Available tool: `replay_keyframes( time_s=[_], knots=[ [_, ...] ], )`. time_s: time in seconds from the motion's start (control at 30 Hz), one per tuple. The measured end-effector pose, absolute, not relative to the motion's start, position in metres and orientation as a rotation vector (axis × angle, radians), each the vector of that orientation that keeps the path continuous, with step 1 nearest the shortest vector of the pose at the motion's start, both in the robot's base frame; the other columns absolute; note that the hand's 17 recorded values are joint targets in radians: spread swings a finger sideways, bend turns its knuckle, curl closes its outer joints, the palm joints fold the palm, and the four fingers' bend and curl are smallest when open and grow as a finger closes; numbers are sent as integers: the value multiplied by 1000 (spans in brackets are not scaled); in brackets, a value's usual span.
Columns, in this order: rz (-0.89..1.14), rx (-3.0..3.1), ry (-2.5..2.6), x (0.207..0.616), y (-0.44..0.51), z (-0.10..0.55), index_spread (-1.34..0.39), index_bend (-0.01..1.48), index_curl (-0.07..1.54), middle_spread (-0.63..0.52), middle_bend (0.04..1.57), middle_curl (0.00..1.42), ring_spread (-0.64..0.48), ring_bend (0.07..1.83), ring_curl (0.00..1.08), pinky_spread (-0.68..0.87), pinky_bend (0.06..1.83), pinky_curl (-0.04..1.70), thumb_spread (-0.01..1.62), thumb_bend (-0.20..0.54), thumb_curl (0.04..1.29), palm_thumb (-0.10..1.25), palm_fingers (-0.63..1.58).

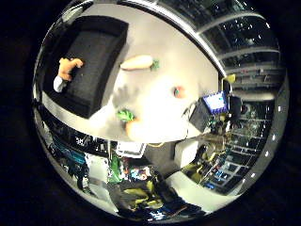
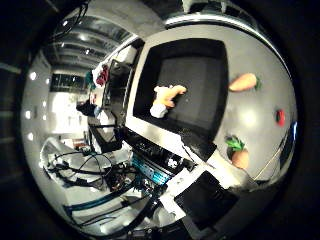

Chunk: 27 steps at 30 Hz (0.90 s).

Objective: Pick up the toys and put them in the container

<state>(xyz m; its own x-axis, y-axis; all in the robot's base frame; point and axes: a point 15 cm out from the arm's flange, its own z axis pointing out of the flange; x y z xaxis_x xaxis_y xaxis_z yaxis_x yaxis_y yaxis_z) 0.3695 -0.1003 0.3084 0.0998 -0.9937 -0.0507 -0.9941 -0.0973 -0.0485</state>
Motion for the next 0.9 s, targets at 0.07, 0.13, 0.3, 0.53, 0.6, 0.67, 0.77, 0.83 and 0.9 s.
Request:
replay_keyframes(
  time_s=[0.07,0.13,0.3,0.53,0.6,0.67,0.77,0.83,0.9],
  knots=[
    [26,-2221,2133,355,-124,296,-360,152,281,26,277,317,153,325,223,413,385,354,1054,-26,414,697,186],
    [22,-2159,2196,344,-149,286,-344,149,275,26,279,319,151,328,227,410,392,351,1057,-28,407,684,193],
    [51,-2012,2337,316,-198,241,-305,151,264,27,281,321,150,335,232,397,406,338,1058,-26,390,663,195],
    [169,-1935,2419,300,-228,184,-269,145,256,55,267,320,158,352,239,391,427,330,1055,-28,370,642,170],
    [199,-1923,2431,299,-232,171,-262,146,254,60,259,318,159,361,241,389,433,327,1056,-26,365,636,161],
    [216,-1920,2436,300,-235,159,-260,147,253,65,259,320,159,357,241,387,442,326,1051,-25,362,633,154],
    [258,-1916,2445,298,-234,143,-251,146,251,74,258,321,166,354,240,394,456,323,1047,-26,352,622,144],
    [295,-1913,2450,296,-233,133,-250,150,253,76,251,321,173,358,243,397,462,321,1044,-26,346,619,136],
    [333,-1909,2455,294,-231,123,-250,150,252,77,250,322,174,355,241,398,467,318,1046,-25,341,615,132]
  ],
)
